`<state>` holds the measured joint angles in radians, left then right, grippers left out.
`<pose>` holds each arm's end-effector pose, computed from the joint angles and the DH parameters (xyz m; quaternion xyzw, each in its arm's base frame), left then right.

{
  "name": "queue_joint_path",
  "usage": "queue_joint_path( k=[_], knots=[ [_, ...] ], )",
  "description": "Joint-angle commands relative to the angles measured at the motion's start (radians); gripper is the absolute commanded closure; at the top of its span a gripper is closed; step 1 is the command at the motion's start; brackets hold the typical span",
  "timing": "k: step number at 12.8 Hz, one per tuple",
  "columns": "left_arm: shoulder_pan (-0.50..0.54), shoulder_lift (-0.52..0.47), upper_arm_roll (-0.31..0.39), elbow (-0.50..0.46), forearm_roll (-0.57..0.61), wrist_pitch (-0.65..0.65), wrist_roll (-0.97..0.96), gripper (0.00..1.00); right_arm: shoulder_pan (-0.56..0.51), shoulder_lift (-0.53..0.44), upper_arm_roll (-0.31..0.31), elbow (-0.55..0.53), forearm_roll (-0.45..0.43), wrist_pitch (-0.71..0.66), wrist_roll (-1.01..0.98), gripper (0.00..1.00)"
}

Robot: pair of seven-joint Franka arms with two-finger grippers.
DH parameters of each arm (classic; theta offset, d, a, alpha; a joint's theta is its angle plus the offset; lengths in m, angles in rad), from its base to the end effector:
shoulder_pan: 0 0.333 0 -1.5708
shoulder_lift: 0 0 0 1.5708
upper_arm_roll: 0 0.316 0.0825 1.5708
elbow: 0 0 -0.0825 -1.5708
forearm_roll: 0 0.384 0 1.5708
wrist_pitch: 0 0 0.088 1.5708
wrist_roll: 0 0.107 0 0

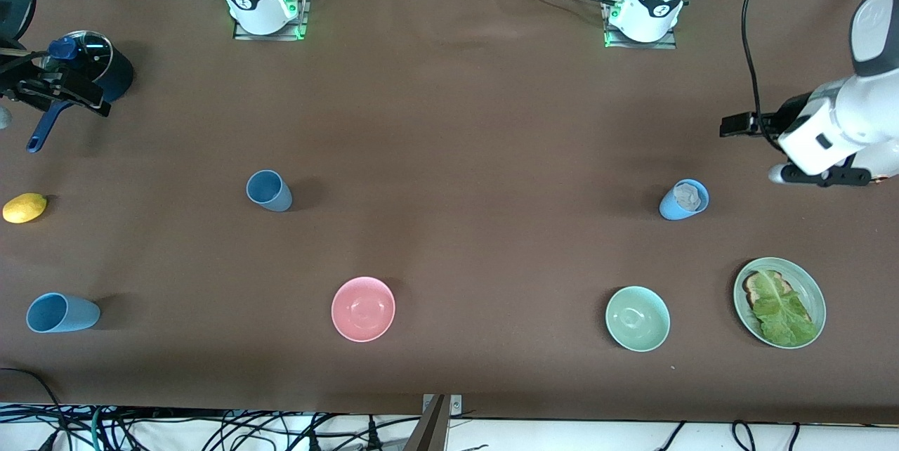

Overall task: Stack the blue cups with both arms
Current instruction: 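Move the left gripper over the tissue-filled blue cup and lower it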

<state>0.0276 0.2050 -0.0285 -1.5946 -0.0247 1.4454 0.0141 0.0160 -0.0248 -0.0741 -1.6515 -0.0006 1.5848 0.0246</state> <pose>0.5832 -0.0022 0.4881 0.9842 -0.0070 -0.1760 0.0164 0.5452 -0.0323 0.6012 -0.9989 0.0413 0.0210 0.0010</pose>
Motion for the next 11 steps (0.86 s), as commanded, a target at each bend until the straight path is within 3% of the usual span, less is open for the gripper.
queue_joint_path(
  k=[1,7,11],
  knots=[
    [0.026,0.137,-0.002,0.133,-0.004,-0.019,-0.005,0.00,-0.007,-0.018,0.005,-0.007,-0.013,-0.009,-0.011,0.00],
    [0.031,0.202,-0.007,0.114,0.043,0.101,0.009,0.00,-0.007,-0.018,0.004,-0.008,-0.013,-0.009,-0.012,0.00],
    [0.031,0.186,-0.004,0.030,0.043,0.220,0.023,0.00,-0.007,-0.018,0.004,-0.008,-0.013,-0.009,-0.012,0.00]
  ],
)
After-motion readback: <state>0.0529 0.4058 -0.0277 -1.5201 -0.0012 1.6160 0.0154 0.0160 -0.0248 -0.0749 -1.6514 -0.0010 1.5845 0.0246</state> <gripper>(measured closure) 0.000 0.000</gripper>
